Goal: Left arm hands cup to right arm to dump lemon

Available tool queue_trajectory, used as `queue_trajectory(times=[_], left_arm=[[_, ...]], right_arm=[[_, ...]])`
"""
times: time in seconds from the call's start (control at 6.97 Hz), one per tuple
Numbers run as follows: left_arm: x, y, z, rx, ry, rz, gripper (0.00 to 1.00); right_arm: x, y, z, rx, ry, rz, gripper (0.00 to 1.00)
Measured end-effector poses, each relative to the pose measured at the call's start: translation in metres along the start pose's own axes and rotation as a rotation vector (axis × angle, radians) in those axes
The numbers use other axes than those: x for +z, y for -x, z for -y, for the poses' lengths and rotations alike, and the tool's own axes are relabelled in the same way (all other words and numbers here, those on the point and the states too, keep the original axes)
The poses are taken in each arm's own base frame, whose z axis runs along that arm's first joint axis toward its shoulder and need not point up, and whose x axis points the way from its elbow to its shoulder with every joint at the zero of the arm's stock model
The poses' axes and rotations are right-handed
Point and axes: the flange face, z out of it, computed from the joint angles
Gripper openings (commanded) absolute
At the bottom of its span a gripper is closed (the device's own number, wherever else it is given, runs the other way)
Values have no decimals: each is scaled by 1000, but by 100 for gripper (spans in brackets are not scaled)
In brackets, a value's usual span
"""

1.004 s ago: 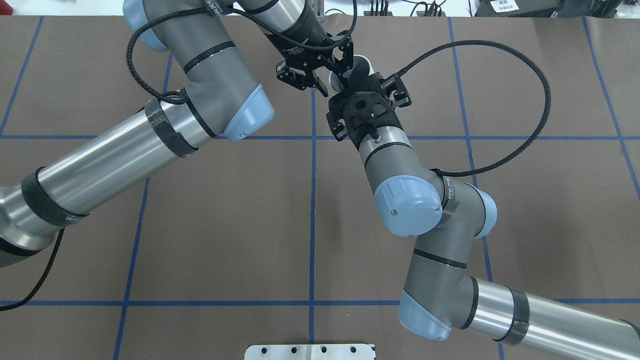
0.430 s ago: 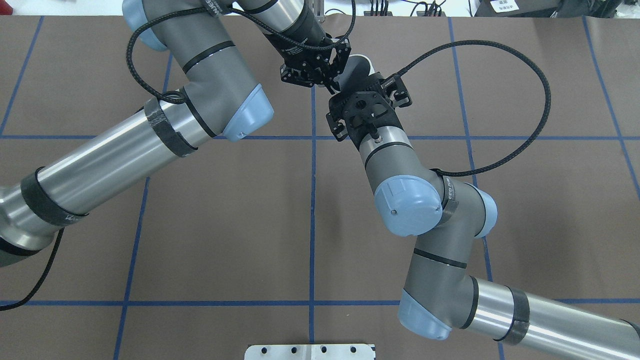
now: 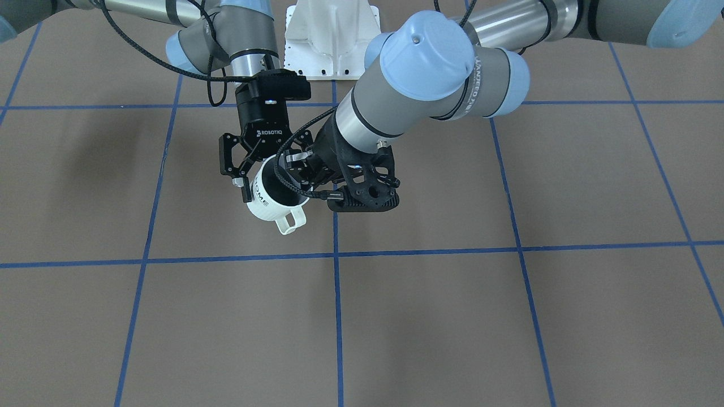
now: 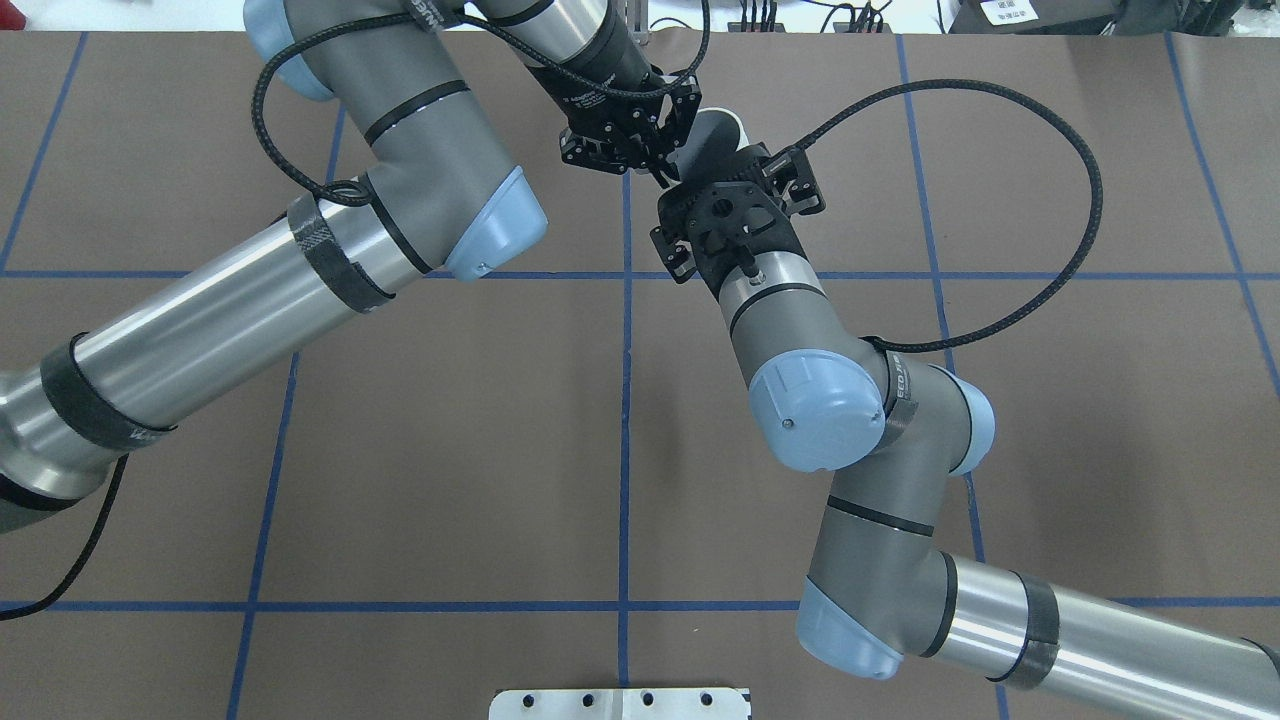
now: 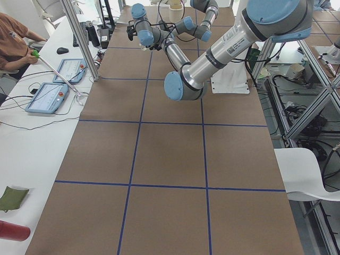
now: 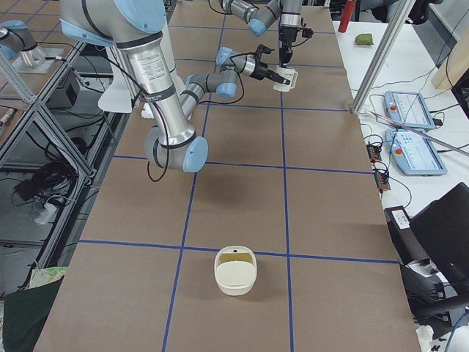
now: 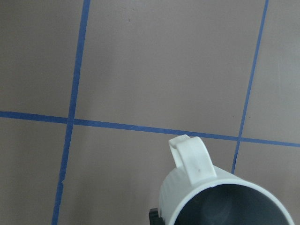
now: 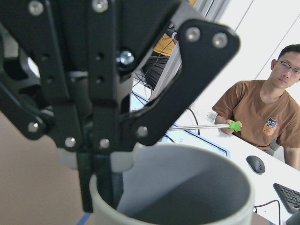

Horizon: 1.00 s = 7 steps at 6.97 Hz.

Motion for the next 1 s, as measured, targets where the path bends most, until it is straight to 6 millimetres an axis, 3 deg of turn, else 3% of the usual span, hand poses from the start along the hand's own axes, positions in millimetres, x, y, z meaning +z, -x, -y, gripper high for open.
queue_trajectory(times=[0.14,0.57,1.0], left_arm=[[-8,1,6,-7,-9,-4,0],[-61,12,44,-40,-50,-24,0],[-101,49,102,-107,-134,2,0]], right_arm=[[0,0,0,0,0,-1,100],[0,-1,-1,-2,2,-1,100],[2,-6,4,12,7,15,100]])
